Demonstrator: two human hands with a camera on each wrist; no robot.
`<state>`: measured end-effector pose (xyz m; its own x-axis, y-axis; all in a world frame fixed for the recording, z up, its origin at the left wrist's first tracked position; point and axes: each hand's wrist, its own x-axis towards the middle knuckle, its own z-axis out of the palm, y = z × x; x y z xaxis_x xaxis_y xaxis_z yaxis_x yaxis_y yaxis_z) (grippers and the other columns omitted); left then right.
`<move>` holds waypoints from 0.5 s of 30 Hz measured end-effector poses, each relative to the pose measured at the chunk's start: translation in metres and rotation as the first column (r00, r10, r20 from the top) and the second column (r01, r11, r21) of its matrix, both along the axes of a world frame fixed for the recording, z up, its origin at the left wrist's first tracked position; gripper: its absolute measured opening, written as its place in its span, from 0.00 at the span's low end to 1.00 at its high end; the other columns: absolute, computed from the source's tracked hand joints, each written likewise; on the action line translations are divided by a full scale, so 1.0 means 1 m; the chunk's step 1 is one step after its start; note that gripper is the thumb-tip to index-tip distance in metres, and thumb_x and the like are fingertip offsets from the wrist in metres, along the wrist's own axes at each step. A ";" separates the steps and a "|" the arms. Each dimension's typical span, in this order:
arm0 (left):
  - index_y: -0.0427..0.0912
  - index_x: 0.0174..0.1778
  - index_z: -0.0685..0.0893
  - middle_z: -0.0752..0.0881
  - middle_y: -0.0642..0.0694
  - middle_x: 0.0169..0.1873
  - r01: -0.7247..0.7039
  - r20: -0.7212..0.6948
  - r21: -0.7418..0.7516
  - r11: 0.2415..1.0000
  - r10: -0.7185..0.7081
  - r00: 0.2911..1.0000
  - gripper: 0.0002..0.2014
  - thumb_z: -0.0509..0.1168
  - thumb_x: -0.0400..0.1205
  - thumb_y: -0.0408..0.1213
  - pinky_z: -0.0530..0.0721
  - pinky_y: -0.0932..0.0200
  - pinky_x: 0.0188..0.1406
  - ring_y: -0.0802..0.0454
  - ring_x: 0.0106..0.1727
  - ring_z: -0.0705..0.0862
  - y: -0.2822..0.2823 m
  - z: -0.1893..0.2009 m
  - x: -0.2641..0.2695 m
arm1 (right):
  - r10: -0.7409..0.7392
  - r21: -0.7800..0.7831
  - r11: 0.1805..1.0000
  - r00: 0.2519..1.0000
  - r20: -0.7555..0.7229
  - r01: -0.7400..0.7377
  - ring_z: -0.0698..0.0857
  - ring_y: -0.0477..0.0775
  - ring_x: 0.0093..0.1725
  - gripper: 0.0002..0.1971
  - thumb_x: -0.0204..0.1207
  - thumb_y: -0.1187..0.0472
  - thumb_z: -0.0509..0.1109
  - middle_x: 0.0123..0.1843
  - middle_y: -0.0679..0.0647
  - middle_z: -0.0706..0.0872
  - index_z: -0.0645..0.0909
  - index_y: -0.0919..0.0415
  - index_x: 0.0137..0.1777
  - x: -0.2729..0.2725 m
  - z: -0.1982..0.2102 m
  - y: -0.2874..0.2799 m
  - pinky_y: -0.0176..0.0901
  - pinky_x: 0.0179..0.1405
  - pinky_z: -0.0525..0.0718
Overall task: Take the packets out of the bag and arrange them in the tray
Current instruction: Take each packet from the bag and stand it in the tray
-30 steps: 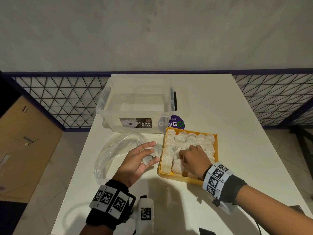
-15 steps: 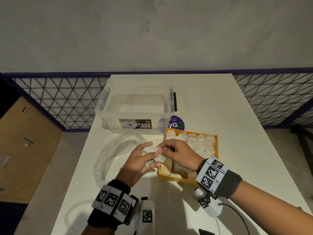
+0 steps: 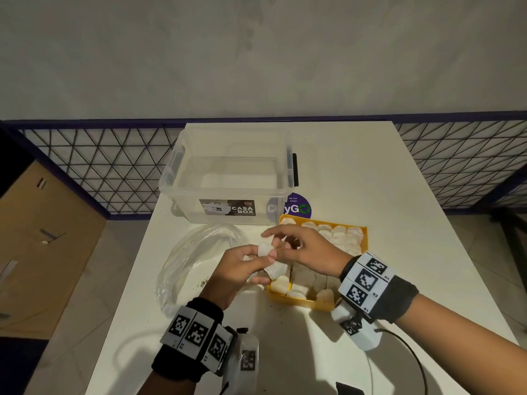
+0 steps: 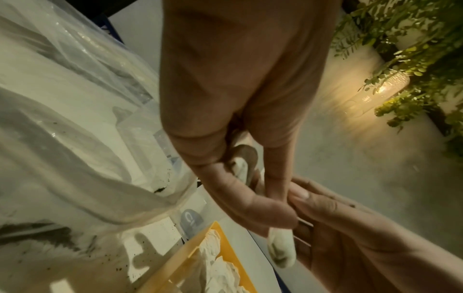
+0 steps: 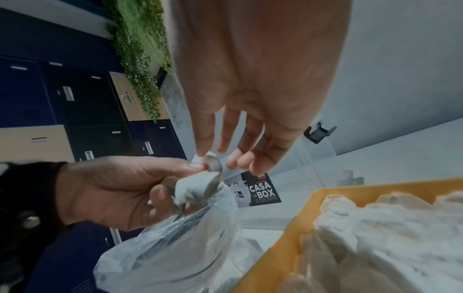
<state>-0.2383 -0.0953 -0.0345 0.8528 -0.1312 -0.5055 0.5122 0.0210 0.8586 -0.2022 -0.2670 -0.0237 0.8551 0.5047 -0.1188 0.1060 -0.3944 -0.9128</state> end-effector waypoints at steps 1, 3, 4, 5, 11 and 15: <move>0.31 0.52 0.86 0.85 0.35 0.46 0.012 0.003 0.012 1.000 -0.012 1.000 0.08 0.70 0.78 0.29 0.86 0.61 0.34 0.46 0.44 0.88 -0.001 0.000 0.000 | 0.032 -0.024 0.999 0.999 0.018 -0.031 0.75 0.43 0.36 0.12 0.74 0.63 0.73 0.40 0.43 0.80 0.83 0.56 0.57 0.001 0.000 0.001 0.30 0.40 0.74; 0.28 0.52 0.85 0.84 0.36 0.42 0.013 0.003 0.011 1.000 -0.013 1.000 0.09 0.70 0.78 0.28 0.85 0.63 0.32 0.52 0.34 0.87 -0.002 -0.001 0.000 | 0.043 -0.071 0.997 0.998 0.053 -0.039 0.75 0.39 0.36 0.08 0.73 0.65 0.73 0.37 0.40 0.80 0.85 0.60 0.52 0.003 -0.001 0.002 0.27 0.38 0.72; 0.27 0.53 0.84 0.83 0.36 0.42 0.002 0.000 0.004 1.000 -0.002 1.000 0.10 0.70 0.78 0.28 0.85 0.64 0.31 0.54 0.32 0.87 -0.002 -0.002 0.000 | 0.026 -0.086 0.996 0.998 0.062 -0.020 0.75 0.38 0.36 0.06 0.73 0.66 0.72 0.37 0.41 0.80 0.85 0.61 0.50 0.004 -0.002 0.001 0.26 0.38 0.72; 0.27 0.54 0.84 0.84 0.36 0.43 -0.016 -0.004 -0.001 1.000 0.016 1.000 0.10 0.69 0.79 0.28 0.85 0.64 0.32 0.55 0.32 0.87 -0.001 -0.003 0.000 | -0.003 -0.093 0.996 0.998 0.067 0.010 0.75 0.38 0.36 0.06 0.73 0.67 0.72 0.37 0.41 0.80 0.84 0.61 0.48 0.005 -0.003 0.000 0.26 0.38 0.72; 0.34 0.52 0.82 0.87 0.35 0.54 -0.240 -0.110 -0.228 0.943 0.220 0.969 0.10 0.58 0.83 0.19 0.90 0.55 0.46 0.44 0.54 0.86 0.013 -0.005 0.002 | -0.102 -0.266 0.958 0.994 0.029 0.106 0.76 0.45 0.37 0.10 0.72 0.69 0.71 0.36 0.47 0.79 0.77 0.54 0.40 0.009 -0.010 -0.012 0.31 0.37 0.73; 0.31 0.53 0.78 0.83 0.33 0.54 -0.352 -0.221 -0.410 0.841 0.282 0.934 0.21 0.43 0.79 0.11 0.80 0.44 0.55 0.41 0.56 0.82 0.016 0.002 0.005 | -0.022 -0.460 0.888 0.999 -0.023 0.009 0.76 0.50 0.40 0.15 0.71 0.67 0.70 0.34 0.44 0.76 0.70 0.48 0.34 0.004 -0.023 -0.006 0.33 0.36 0.71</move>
